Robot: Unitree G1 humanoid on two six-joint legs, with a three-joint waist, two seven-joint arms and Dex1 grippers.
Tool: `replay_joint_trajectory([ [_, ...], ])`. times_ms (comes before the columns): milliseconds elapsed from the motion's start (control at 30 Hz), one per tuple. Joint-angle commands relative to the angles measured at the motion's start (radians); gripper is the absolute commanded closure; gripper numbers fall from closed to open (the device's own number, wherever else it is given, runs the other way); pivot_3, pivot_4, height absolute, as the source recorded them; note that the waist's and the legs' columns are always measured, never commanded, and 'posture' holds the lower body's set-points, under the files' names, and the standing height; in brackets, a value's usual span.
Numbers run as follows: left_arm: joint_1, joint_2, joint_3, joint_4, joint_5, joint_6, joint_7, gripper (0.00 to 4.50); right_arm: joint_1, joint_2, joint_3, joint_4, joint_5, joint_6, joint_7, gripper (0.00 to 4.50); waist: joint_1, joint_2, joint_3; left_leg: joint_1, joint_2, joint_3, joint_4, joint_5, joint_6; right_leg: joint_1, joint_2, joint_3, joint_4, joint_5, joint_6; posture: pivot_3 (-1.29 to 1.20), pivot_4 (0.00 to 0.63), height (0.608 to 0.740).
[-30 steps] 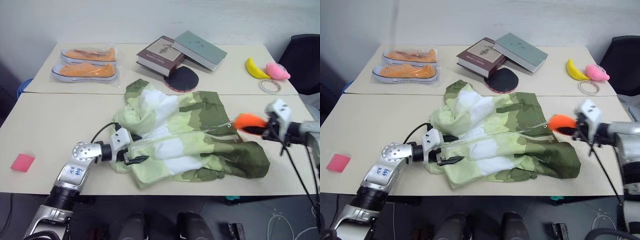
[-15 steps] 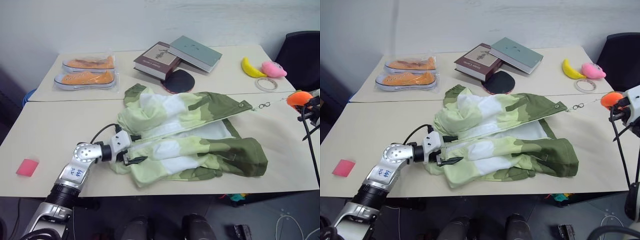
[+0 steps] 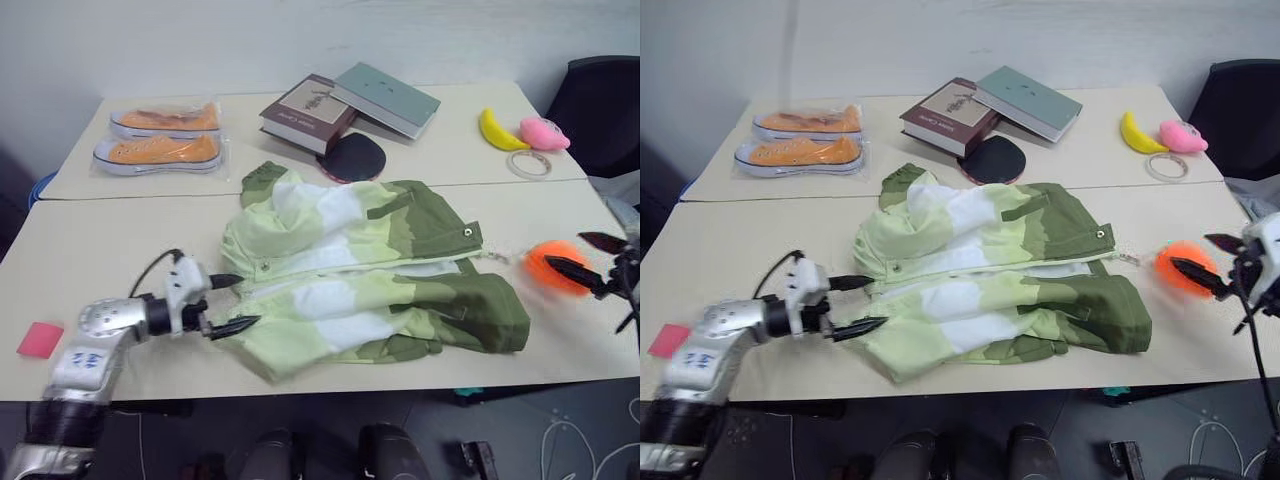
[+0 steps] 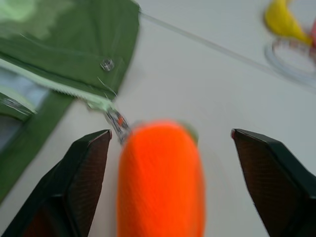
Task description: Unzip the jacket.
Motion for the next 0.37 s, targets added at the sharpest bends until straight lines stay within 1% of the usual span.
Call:
replay_joint_trajectory([
  [33, 0.095, 0.048, 0.096, -0.075, -0.020, -0.007, -0.025, 0.00, 0.041, 0.034, -0.067, -0.160, 0.059, -0.111, 0.024, 0.05, 0.000, -0.002, 0.001, 0.000, 0.000, 0.000, 0.000, 0.000, 0.000, 0.000, 0.000, 0.000, 0.000, 0.000, 0.000, 0.00, 0.150, 0.740],
  [100, 0.195, 0.059, 0.149, -0.080, 0.003, -0.060, -0.042, 0.00, 0.071, 0.090, -0.045, -0.321, 0.110, -0.101, 0.030, 0.05, -0.001, -0.002, 0.001, 0.001, 0.000, -0.001, 0.000, -0.001, -0.001, 0.000, 0.000, 0.000, -0.001, 0.000, 0.000, 0.00, 0.150, 0.740],
  [200, 0.293, 0.049, 0.197, -0.080, 0.050, -0.138, -0.022, 0.00, 0.166, 0.138, 0.049, -0.536, 0.146, -0.083, 0.104, 0.05, -0.001, -0.004, 0.002, 0.001, 0.001, 0.000, -0.005, -0.002, -0.003, -0.002, 0.001, 0.000, 0.000, -0.001, -0.002, 0.00, 0.150, 0.740],
  [267, 0.337, 0.032, 0.219, -0.090, 0.064, -0.181, -0.004, 0.00, 0.217, 0.166, 0.107, -0.604, 0.151, -0.084, 0.144, 0.05, 0.001, -0.006, 0.003, 0.000, 0.002, -0.001, -0.008, -0.001, -0.004, -0.003, 0.001, -0.001, 0.000, -0.002, -0.003, 0.00, 0.150, 0.740],
  [333, 0.363, 0.004, 0.237, -0.125, 0.044, -0.187, 0.016, 0.00, 0.239, 0.198, 0.162, -0.601, 0.138, -0.110, 0.181, 0.05, 0.021, -0.007, 0.005, -0.001, 0.001, -0.001, -0.006, -0.002, -0.004, -0.004, 0.000, -0.001, -0.001, -0.002, -0.003, 0.00, 0.150, 0.740],
  [367, 0.370, -0.006, 0.241, -0.141, 0.035, -0.191, 0.020, 0.00, 0.241, 0.208, 0.178, -0.589, 0.129, -0.126, 0.192, 0.05, 0.021, -0.007, 0.005, -0.002, -0.001, 0.000, -0.005, -0.002, -0.001, -0.005, -0.003, 0.000, 0.000, -0.002, -0.003, 0.00, 0.150, 0.740],
])
